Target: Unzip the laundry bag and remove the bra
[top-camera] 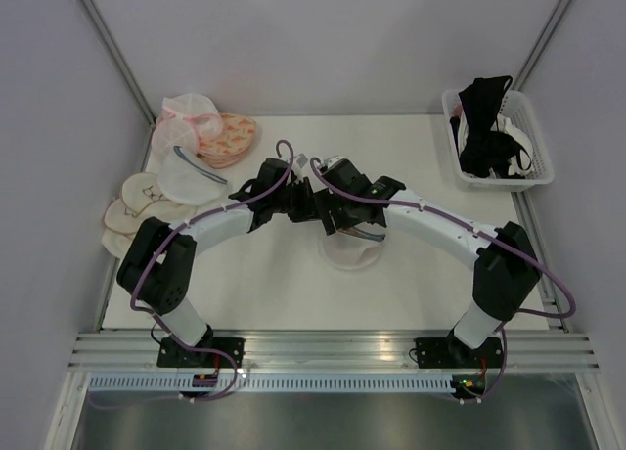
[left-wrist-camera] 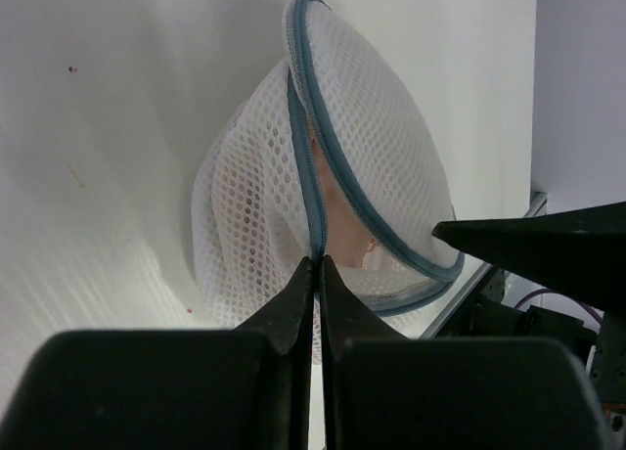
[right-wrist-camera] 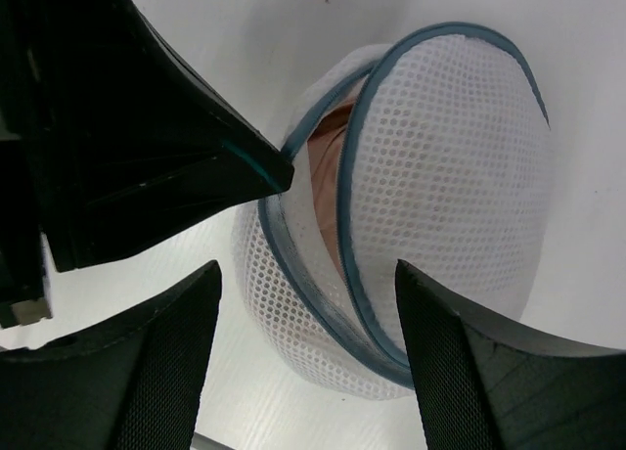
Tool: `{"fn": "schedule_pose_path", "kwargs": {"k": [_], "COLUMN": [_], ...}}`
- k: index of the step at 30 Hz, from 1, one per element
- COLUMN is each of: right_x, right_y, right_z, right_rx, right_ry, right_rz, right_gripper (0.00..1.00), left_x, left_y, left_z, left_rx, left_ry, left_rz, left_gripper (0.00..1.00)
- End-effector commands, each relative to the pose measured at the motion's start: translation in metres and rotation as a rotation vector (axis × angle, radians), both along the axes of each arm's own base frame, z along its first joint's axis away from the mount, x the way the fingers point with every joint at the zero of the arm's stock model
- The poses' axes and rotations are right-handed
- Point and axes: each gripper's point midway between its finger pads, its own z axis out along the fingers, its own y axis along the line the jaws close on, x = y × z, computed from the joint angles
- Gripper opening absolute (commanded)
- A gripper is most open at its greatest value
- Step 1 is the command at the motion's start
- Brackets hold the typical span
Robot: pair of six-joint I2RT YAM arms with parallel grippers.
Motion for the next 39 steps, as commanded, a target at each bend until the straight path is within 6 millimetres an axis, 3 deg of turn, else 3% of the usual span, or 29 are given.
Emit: {"fn": "schedule_pose_path", "kwargs": {"k": [1, 6, 10, 17, 21, 22, 24, 25, 26, 27, 30, 35, 39], "right_x": [0.004, 0.024, 0.035, 0.034, 0.029, 0.029, 0.026, 0.031, 0.029, 0.022, 0.014, 0.001, -0.016], "right_y": [-0.021, -0.074, -0.117, -0.182, -0.210, -0.210, -0.184, -0.165, -0.151, -0.124, -0.089, -0.060, -0.048], "right_z": [-0.007, -0.002, 0.006, 0.042, 0.047, 0.049, 0.051, 0.058, 0.066, 0.066, 0.067, 0.034, 0.001], "right_rx": [-0.152, -0.365, -0.413, -0.304, -0.318, -0.316, -0.191, -0.123, -0.053, 0.045, 0.147, 0.170, 0.183], "right_ry": [-0.016, -0.142, -0.163, -0.244, -0.242, -0.241, -0.195, -0.217, -0.226, -0.177, -0.121, -0.025, 0.050], "right_rz": [-0.029, -0.271, -0.436, -0.692, -0.756, -0.746, -0.618, -0.526, -0.462, -0.354, -0.193, -0.080, -0.030], "right_gripper": [0.76, 0.75, 0.75, 0.78, 0.79, 0.79, 0.79, 0.78, 0.78, 0.78, 0.77, 0.71, 0.67], "left_x": [0.001, -0.003, -0.010, -0.030, -0.042, -0.045, -0.050, -0.057, -0.060, -0.062, -0.071, -0.084, -0.097], "left_y": [-0.009, -0.007, -0.003, 0.006, 0.011, 0.012, 0.009, 0.009, 0.007, 0.006, 0.001, -0.006, -0.011], "left_z": [0.022, 0.029, 0.028, 0.024, 0.018, 0.017, 0.021, 0.017, 0.015, 0.014, 0.008, -0.003, -0.014], "left_rx": [-0.075, -0.086, -0.086, -0.087, -0.082, -0.085, -0.119, -0.130, -0.137, -0.145, -0.151, -0.142, -0.142], "left_ry": [-0.035, -0.046, -0.044, -0.033, -0.027, -0.026, -0.045, -0.030, -0.023, -0.024, -0.009, 0.016, 0.040], "left_rz": [-0.016, -0.021, -0.024, -0.039, -0.058, -0.065, -0.093, -0.117, -0.131, -0.142, -0.179, -0.203, -0.218], "left_gripper": [0.02, 0.02, 0.02, 0.02, 0.02, 0.02, 0.02, 0.02, 0.02, 0.02, 0.02, 0.02, 0.02]}}
